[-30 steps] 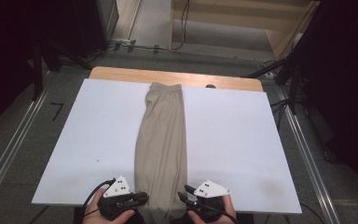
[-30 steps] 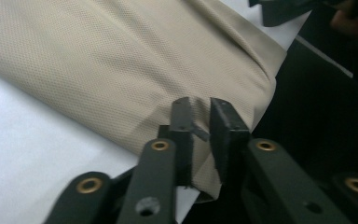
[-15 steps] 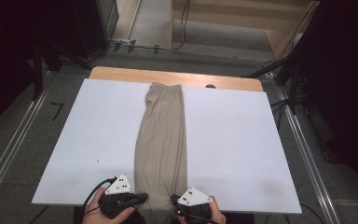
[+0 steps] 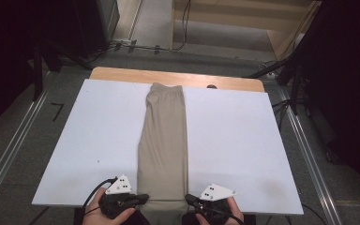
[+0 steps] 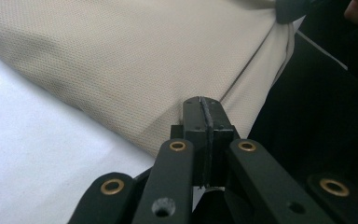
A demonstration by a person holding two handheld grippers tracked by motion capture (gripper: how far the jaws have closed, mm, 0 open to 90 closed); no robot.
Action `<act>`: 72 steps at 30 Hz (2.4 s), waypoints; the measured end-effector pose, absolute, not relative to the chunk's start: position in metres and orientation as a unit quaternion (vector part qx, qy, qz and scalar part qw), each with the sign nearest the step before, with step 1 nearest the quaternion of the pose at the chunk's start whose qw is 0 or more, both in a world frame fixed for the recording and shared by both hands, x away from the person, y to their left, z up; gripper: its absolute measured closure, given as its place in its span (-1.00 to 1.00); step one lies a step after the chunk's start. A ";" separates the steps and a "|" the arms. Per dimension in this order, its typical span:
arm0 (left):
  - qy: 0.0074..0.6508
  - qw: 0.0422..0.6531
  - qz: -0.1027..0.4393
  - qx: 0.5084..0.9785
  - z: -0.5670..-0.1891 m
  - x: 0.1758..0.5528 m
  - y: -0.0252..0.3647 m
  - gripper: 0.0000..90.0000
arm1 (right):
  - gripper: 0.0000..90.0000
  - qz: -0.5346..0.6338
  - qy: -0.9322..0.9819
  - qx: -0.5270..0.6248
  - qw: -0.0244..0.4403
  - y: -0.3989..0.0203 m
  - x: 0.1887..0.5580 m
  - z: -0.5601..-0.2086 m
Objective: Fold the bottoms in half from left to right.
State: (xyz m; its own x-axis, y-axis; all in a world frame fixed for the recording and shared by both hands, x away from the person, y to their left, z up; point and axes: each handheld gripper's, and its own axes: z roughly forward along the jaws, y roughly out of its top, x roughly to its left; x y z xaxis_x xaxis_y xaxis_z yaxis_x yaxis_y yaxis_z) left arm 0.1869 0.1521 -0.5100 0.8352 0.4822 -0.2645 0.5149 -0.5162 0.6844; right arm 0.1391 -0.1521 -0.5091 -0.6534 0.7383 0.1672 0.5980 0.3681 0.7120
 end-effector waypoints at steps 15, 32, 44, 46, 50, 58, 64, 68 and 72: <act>0.336 0.438 -0.034 0.833 -0.506 0.194 0.186 0.53 | 0.94 0.416 0.808 0.413 0.063 -0.171 0.144 -0.509; 0.339 0.419 0.007 0.843 -0.507 0.187 0.167 0.35 | 0.41 0.383 0.803 0.439 0.129 -0.182 0.143 -0.507; 0.326 0.388 0.045 0.861 -0.507 0.179 0.148 0.69 | 0.42 0.414 0.830 0.353 0.120 -0.117 0.131 -0.503; 0.327 0.386 0.039 0.862 -0.507 0.178 0.148 0.80 | 0.45 0.398 0.839 0.346 0.132 -0.111 0.132 -0.508; 0.322 0.387 0.007 0.864 -0.506 0.182 0.150 1.00 | 0.85 0.381 0.844 0.358 0.116 -0.115 0.138 -0.517; 0.321 0.382 -0.013 0.866 -0.493 0.192 0.174 1.00 | 0.95 0.381 0.845 0.357 0.116 -0.117 0.139 -0.519; 0.336 0.407 0.012 0.849 -0.496 0.183 0.172 0.37 | 0.83 0.389 0.842 0.360 0.101 -0.119 0.140 -0.518; 0.312 0.423 0.007 0.851 -0.490 0.171 0.151 0.38 | 0.75 0.423 0.828 0.352 0.110 -0.133 0.136 -0.504; 0.333 0.407 -0.003 0.851 -0.501 0.171 0.135 0.31 | 0.71 0.421 0.809 0.384 0.142 -0.162 0.139 -0.496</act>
State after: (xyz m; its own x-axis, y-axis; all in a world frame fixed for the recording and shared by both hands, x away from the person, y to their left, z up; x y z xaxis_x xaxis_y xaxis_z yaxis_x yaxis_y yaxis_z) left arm 0.1706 0.1347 -0.5012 0.7779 0.5643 -0.2767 0.5696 -0.4471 0.6896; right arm 0.1390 -0.1618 -0.4964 -0.6645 0.7412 0.0947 0.5029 0.3499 0.7904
